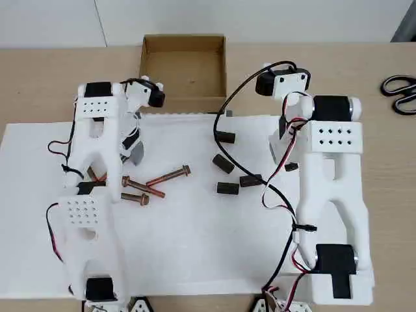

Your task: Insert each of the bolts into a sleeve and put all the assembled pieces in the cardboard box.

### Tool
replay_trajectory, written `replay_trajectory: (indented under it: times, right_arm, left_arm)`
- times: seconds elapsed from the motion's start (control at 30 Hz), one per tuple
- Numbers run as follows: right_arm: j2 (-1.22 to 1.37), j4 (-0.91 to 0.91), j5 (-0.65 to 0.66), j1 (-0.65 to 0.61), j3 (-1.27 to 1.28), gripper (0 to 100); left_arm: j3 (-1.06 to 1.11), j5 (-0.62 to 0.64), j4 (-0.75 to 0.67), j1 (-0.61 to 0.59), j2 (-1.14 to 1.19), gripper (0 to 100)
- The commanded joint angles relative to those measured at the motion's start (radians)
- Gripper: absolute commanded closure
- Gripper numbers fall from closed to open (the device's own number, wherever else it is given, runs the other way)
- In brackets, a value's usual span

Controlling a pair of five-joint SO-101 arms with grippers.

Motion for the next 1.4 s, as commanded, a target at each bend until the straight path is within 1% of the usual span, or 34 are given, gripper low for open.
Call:
replay_trajectory:
  times: [0.0, 0.17, 0.33, 0.5, 0.83, 1.13, 1.37]
  right_arm:
    - [-0.039, -0.008, 0.011, 0.01, -0.005, 99.5]
    - [-0.039, -0.01, 0.011, 0.01, -0.005, 99.5]
    - [-0.039, -0.01, 0.008, 0.01, -0.005, 99.5]
    - [-0.039, -0.01, 0.008, 0.01, -0.005, 99.5]
    - [-0.039, -0.012, 0.006, 0.005, -0.005, 99.5]
    - [-0.038, -0.012, 0.006, 0.005, 0.0, 99.5]
    - [-0.042, -0.012, 0.006, 0.004, 0.031, 99.5]
  left_arm:
    - [-0.01, 0.002, 0.031, -0.006, -0.028, 84]
    - [0.008, 0.002, 0.031, 0.0, -0.14, 84]
    - [0.119, -0.021, 0.028, -0.008, -0.216, 84]
    - [0.159, -0.025, -0.02, -0.038, -0.216, 84]
    - [0.22, -0.025, -0.14, -0.037, -0.213, 84]
    - [0.193, -0.025, -0.155, -0.037, -0.089, 84]
    - [0.153, -0.023, -0.147, -0.035, -0.058, 95]
